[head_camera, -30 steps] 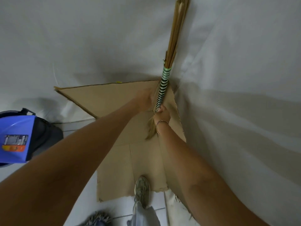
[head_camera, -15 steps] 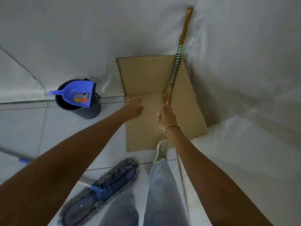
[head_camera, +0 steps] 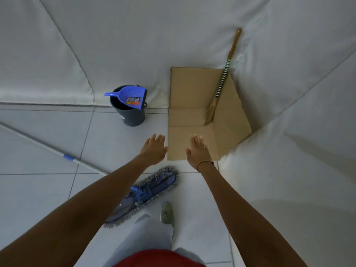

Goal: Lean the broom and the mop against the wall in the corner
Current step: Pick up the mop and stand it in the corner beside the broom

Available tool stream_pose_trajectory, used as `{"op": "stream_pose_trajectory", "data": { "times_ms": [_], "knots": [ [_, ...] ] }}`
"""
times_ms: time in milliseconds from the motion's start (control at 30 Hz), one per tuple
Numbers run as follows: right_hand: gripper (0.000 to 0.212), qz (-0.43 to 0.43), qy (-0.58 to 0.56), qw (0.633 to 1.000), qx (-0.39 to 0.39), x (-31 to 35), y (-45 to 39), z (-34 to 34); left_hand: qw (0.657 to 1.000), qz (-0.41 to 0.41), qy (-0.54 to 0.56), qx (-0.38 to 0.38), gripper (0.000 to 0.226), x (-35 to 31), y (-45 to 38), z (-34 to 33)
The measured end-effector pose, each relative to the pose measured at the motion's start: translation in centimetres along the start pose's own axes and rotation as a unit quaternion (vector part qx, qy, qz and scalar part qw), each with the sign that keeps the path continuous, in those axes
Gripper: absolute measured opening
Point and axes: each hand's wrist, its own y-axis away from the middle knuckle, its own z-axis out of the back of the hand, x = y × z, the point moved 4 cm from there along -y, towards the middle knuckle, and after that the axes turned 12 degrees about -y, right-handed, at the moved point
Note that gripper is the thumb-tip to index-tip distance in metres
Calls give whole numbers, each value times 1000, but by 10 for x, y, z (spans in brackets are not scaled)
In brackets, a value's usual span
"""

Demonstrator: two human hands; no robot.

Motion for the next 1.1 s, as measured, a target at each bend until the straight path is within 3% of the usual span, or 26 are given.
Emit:
{"op": "stream_pose_trajectory", "data": {
  "times_ms": [133,400,633,767,933,1100],
  "knots": [
    [53,29,-35,999,-2,33,44,-23,1000,30,-3,-6,55,33,59,-13],
    [46,75,-44,992,89,107,136,-109,993,109,48,24,49,108,205,-63],
    [44,111,-22,985,131,201,148,-178,976,193,96,2,51,205,282,-90],
    [27,138,7,977,160,274,138,-226,964,237,120,-6,47,277,316,-111],
    [28,134,8,977,168,374,117,-299,952,294,80,-17,24,400,347,-137],
    [26,93,17,979,179,452,82,-365,949,300,95,8,27,520,348,-156]
  ]
}}
